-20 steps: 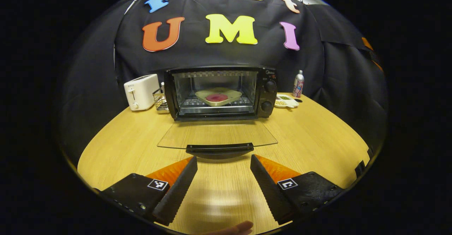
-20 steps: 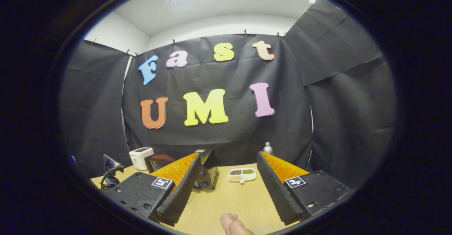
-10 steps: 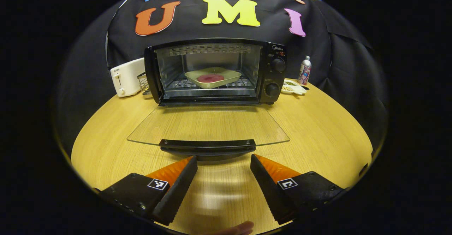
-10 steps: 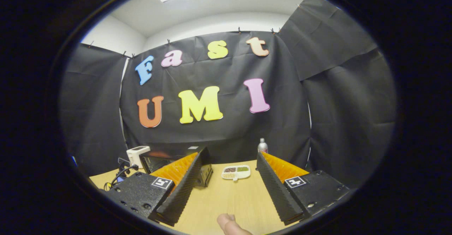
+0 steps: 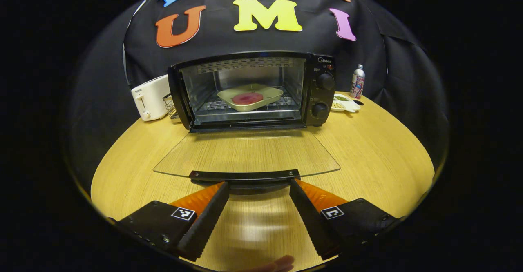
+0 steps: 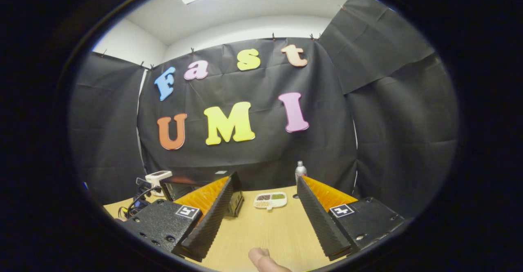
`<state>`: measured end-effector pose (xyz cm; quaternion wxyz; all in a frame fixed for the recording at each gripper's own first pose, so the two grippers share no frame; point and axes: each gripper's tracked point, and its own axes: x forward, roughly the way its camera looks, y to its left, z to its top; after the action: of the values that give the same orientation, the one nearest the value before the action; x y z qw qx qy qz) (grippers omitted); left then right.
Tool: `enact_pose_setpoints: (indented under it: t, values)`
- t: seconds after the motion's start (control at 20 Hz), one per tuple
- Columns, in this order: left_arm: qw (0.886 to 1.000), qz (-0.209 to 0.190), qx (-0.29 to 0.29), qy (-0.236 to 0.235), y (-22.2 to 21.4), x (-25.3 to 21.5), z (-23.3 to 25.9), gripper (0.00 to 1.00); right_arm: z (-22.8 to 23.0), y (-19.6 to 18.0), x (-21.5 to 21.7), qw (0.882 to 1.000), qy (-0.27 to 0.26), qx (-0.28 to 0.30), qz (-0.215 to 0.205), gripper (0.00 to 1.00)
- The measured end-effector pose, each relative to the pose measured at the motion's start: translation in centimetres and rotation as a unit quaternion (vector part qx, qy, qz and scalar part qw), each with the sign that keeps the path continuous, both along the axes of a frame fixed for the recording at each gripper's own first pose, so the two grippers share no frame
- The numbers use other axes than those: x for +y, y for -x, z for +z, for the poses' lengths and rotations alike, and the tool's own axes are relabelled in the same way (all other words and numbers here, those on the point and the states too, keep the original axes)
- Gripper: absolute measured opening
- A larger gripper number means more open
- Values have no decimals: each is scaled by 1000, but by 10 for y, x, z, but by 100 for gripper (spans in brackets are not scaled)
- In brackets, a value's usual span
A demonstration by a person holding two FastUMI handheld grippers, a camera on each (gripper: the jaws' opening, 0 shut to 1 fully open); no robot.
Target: Open the electric oven with the left hand, put the food in, and close the electric oven.
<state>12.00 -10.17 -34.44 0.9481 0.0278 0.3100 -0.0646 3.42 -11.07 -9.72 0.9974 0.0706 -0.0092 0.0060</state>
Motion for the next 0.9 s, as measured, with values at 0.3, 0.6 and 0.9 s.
enact_pose_setpoints:
  t: [0.3,0.6,0.9]
  values:
    - [999,-7,-36,22,-9,0,28,96,10,19,8,1000,4,1,1,95]
    - [998,-9,-60,4,-25,7,52,95,18,36,16,1000,2,8,-4,96]
    - [991,-17,-130,-21,-65,7,100,97,25,52,26,1000,17,17,-13,100]
